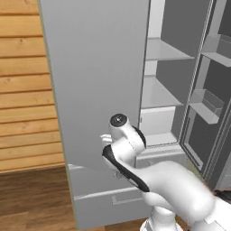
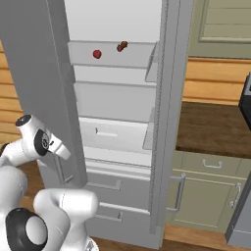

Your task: Take the strawberry from the fridge and place it on top of the pancake, located on the dining counter.

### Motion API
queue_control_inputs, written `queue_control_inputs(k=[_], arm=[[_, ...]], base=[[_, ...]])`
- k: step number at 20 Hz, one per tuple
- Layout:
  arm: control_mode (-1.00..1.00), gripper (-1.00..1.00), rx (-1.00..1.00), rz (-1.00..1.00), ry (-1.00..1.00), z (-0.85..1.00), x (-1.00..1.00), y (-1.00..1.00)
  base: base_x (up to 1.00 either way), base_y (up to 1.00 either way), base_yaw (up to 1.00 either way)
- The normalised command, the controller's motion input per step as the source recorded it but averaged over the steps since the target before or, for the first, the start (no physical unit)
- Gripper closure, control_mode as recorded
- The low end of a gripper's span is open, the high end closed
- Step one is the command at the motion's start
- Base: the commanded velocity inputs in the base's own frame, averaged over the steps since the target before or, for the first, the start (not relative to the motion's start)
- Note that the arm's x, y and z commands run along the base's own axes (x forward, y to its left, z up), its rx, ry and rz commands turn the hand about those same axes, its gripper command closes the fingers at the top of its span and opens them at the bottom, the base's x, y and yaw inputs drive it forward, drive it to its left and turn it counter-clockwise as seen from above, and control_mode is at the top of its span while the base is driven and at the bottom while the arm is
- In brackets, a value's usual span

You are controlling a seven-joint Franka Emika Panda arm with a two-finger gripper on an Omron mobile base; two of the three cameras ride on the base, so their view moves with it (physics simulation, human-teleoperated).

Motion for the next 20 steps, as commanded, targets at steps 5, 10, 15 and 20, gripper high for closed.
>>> queue_control_inputs(k=[5, 10, 15, 20], arm=[[-1.0, 1.0, -0.13, -0.21, 0.14, -0.02, -0.54, 0.77], [-1.0, -1.0, -0.08, -0.14, 0.05, 0.0, -0.31, 0.55], [-1.0, -1.0, -0.11, -0.08, -0.01, 0.22, -0.38, 0.54], [-1.0, -1.0, -0.15, 0.0, 0.0, 0.9, -0.27, 0.24]], base=[[0.0, 0.0, 0.0], [0.0, 0.0, 0.0], [0.0, 0.0, 0.0], [0.0, 0.0, 0.0]])
